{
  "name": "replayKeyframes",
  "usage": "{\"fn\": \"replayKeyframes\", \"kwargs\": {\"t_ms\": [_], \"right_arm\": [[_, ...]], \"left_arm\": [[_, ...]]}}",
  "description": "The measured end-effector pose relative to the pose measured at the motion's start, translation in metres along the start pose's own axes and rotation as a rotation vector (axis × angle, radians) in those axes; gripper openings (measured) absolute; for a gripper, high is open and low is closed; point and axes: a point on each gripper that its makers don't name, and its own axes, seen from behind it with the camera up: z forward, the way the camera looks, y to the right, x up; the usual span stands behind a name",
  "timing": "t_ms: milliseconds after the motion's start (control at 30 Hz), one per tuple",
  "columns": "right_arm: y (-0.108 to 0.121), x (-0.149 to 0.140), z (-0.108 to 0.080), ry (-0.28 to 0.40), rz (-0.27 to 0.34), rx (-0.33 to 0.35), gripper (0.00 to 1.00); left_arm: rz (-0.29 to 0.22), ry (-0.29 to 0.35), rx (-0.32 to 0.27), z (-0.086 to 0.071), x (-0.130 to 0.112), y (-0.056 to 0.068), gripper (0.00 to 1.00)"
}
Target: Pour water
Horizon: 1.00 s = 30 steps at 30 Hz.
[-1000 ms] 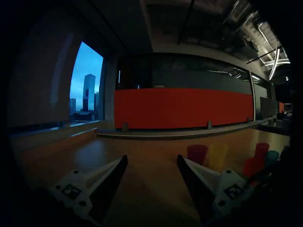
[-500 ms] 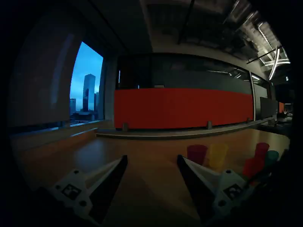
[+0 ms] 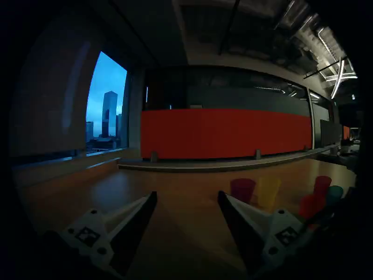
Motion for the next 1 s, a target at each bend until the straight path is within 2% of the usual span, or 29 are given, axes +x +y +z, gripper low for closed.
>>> {"fn": "replayKeyframes", "kwargs": {"t_ms": [1000], "right_arm": [[-0.0002,-0.0004,-0.001,-0.002,0.008,0.002,0.99]], "left_arm": [[0.0,0.0,0.0,-0.0001,-0.0001,0.0001,0.97]]}}
